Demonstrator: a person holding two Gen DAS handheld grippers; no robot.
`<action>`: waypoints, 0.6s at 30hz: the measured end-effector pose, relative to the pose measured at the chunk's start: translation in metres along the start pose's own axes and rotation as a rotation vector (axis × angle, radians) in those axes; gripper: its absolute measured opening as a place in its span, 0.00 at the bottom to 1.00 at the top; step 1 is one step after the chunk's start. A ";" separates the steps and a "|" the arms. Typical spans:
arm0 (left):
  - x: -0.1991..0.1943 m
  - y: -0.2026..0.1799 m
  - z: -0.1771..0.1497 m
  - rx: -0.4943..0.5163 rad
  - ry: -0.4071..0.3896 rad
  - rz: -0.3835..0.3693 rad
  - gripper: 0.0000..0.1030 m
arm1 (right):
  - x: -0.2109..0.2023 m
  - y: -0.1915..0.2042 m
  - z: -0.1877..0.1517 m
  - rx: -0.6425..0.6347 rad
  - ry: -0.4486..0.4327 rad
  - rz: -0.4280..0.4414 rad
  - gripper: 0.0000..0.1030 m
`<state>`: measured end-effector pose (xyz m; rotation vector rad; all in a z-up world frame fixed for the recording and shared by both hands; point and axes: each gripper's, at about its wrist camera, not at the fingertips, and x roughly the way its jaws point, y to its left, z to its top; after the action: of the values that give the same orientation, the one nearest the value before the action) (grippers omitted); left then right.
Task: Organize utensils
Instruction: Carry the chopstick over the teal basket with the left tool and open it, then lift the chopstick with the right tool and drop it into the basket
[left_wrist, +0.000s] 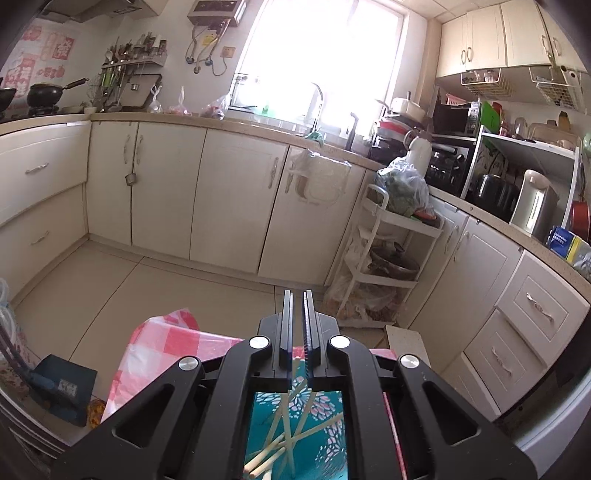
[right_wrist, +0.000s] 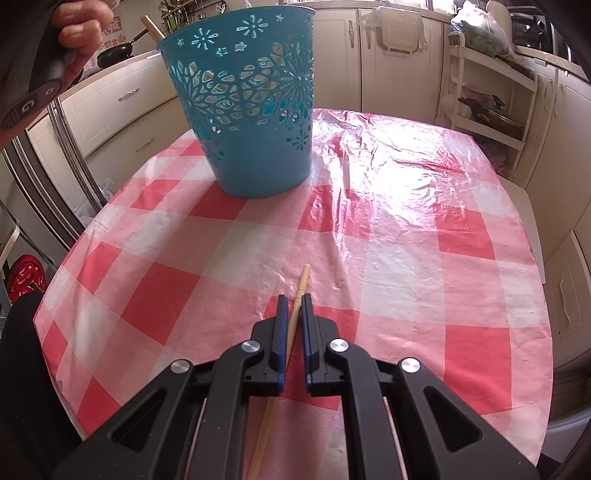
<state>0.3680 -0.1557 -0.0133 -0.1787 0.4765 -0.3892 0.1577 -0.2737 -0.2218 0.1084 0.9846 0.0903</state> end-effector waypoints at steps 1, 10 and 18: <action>-0.003 0.004 -0.003 -0.005 0.006 0.003 0.05 | 0.000 0.000 0.000 0.001 0.000 0.000 0.08; -0.062 0.070 -0.050 -0.100 -0.001 0.173 0.58 | -0.002 -0.010 0.000 0.077 0.004 0.084 0.14; -0.031 0.126 -0.156 -0.164 0.316 0.254 0.58 | -0.003 0.005 0.002 -0.037 0.032 -0.016 0.06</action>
<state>0.3087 -0.0407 -0.1692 -0.2138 0.8347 -0.1275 0.1574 -0.2689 -0.2180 0.0653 1.0154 0.0958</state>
